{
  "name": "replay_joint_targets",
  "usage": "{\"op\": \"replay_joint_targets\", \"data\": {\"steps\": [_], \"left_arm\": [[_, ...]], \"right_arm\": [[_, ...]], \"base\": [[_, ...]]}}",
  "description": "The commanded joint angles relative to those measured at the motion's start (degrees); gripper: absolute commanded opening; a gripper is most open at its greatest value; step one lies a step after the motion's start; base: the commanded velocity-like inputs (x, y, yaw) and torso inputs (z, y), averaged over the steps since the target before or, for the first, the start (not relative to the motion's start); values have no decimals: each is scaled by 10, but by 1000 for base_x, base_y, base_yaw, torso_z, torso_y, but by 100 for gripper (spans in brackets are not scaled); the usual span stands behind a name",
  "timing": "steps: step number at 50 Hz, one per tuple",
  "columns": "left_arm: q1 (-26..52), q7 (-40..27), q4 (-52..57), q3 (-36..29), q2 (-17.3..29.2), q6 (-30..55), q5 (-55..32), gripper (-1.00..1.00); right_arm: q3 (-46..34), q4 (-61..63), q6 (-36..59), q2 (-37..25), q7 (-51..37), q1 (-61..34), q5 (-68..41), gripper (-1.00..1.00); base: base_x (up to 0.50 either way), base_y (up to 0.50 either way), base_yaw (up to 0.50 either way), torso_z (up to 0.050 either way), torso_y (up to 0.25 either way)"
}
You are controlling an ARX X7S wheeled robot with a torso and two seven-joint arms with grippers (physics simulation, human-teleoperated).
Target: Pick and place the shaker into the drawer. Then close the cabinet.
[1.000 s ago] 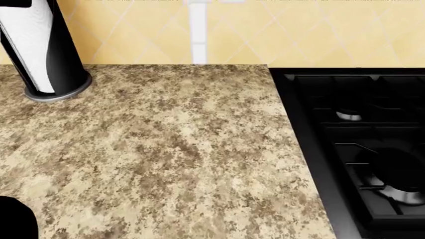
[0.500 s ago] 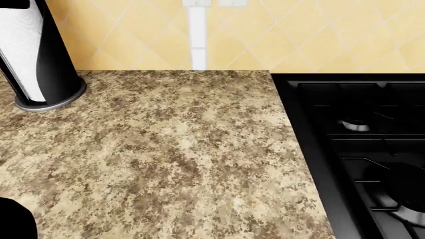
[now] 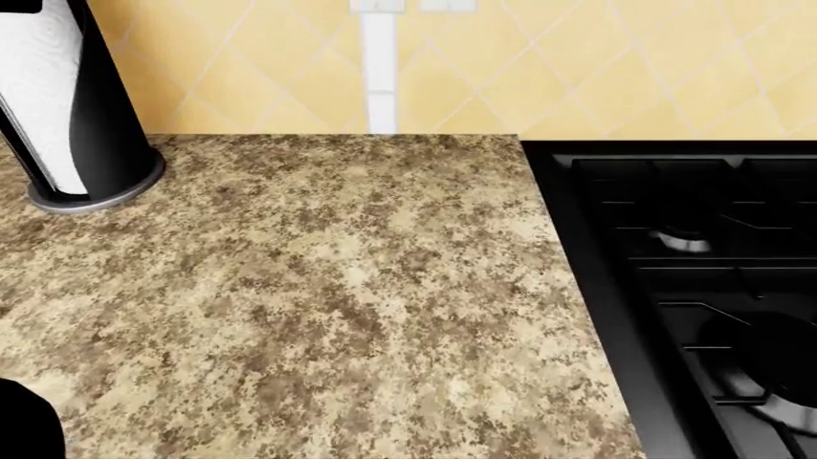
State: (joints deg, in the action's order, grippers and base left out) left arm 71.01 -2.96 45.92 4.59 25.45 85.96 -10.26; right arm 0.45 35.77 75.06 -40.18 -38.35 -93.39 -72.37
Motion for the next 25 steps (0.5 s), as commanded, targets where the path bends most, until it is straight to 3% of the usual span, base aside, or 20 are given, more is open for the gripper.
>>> {"op": "replay_joint_targets", "data": {"steps": [1, 17, 25], "left_arm": [[-4, 14, 8, 32, 7, -14, -36, 100], [-8, 9, 2, 30, 6, -22, -37, 100], [-10, 7, -1, 30, 5, -26, -38, 100]], "right_arm": [[56, 27, 17, -21, -42, 8, -40, 100], [107, 56, 7, -38, -72, 89, -98, 100], [125, 57, 13, -70, -99, 82, -120, 100]], "base": [[0, 0, 0, 0, 0], [0, 0, 0, 0, 1], [0, 0, 0, 0, 0]]}}
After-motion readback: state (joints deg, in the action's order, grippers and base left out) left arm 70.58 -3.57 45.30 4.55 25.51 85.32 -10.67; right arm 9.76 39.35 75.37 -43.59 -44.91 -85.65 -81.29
